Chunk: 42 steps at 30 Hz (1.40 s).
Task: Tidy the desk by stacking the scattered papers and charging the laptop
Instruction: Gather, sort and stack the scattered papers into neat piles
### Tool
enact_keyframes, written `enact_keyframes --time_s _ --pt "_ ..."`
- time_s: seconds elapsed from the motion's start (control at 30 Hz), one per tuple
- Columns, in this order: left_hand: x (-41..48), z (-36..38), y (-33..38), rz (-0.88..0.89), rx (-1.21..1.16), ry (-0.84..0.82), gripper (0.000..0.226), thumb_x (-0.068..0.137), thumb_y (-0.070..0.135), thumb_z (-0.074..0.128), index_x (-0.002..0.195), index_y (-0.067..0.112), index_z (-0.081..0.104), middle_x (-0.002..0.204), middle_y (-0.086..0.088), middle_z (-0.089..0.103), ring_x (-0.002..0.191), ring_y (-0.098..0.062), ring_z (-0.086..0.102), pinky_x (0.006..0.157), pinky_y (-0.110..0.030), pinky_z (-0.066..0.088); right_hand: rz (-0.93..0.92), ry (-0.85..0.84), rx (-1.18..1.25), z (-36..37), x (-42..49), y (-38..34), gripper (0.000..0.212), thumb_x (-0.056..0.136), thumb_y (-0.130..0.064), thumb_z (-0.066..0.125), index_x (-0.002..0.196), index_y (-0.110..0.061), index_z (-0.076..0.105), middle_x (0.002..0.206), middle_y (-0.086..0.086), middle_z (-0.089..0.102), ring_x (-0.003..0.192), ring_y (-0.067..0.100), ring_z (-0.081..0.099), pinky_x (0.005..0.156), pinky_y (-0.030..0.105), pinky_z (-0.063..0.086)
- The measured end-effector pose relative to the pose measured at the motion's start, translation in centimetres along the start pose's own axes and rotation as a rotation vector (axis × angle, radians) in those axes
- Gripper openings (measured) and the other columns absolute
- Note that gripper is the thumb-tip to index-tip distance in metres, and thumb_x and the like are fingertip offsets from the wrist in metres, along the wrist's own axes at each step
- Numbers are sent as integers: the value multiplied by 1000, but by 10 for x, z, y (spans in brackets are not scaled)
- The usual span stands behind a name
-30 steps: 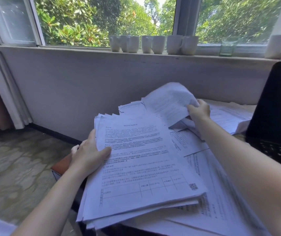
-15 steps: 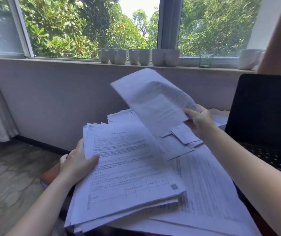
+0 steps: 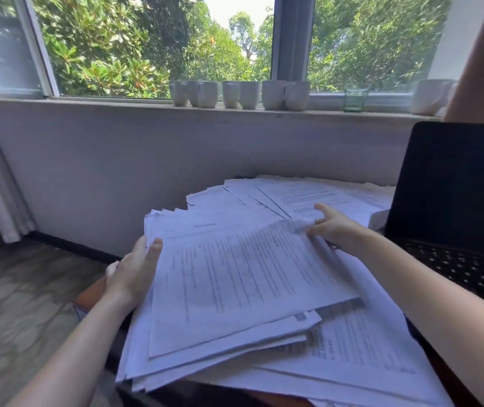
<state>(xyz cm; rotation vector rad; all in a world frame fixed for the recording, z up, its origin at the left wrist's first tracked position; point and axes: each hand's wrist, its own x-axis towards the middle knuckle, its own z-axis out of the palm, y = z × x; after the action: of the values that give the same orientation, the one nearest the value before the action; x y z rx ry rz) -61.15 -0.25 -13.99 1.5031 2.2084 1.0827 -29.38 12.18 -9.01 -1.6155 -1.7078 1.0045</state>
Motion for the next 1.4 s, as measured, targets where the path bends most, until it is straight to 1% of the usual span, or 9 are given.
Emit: enact_keyframes --time_s 0.13,0.2,0.23,0.3,0.5,0.63,0.87,1.1,1.4 --pt "6 -3 -7 34 92 -70 85 46 74 33 120 32 43 111 13 59 111 -19 53 106 -39 26 88 42 -164 -2 10 -11 55 90 -26 55 140 -18 34 75 4 47 56 18 42 59 27 39" --pt "7 -2 -9 39 105 -63 92 41 73 34 123 32 42 115 13 58 117 -20 53 106 -39 26 111 29 -316 -3 9 -16 26 90 -33 56 102 -11 50 70 5 43 55 18 41 55 25 41" --pt "6 -2 -8 36 110 -60 94 40 73 34 124 31 41 116 12 58 119 -20 52 106 -39 26 126 12 -394 -4 10 -16 28 90 -36 57 82 -12 46 69 5 42 54 18 41 51 23 40" --pt "5 -2 -8 41 106 -57 95 40 74 34 125 31 41 114 13 57 119 -20 52 106 -39 26 141 -27 -468 -7 10 -14 40 88 -37 61 67 -15 35 66 5 43 52 18 42 47 21 37" --pt "8 1 -11 43 102 -63 87 41 71 35 119 33 42 112 11 62 115 -21 53 106 -40 25 124 -63 -429 -13 9 -3 14 87 -20 65 83 -8 61 64 5 52 52 19 48 53 24 46" --pt "11 2 -14 37 93 -64 90 46 75 34 125 32 41 115 12 61 118 -20 52 106 -40 24 -7 84 -449 -10 10 -8 6 86 -16 63 80 -15 64 71 4 57 64 18 51 55 22 42" --pt "11 4 -12 1 20 -3 55 89 62 26 125 27 47 118 5 63 120 -21 48 112 -43 19 -180 207 -289 -8 34 -35 34 87 2 41 65 -18 56 61 9 63 52 24 63 59 27 55" --pt "12 3 -12 22 44 -22 86 60 79 11 119 28 48 114 10 63 118 -18 51 110 -43 20 -389 126 -626 46 41 -85 25 90 -10 45 97 -16 68 90 5 66 93 25 62 77 25 43" --pt "10 2 -14 50 20 -58 68 53 77 28 105 37 44 102 17 63 108 -13 54 109 -45 24 -618 69 -529 139 47 -114 23 84 0 42 84 -9 63 84 2 56 82 27 53 65 32 44"
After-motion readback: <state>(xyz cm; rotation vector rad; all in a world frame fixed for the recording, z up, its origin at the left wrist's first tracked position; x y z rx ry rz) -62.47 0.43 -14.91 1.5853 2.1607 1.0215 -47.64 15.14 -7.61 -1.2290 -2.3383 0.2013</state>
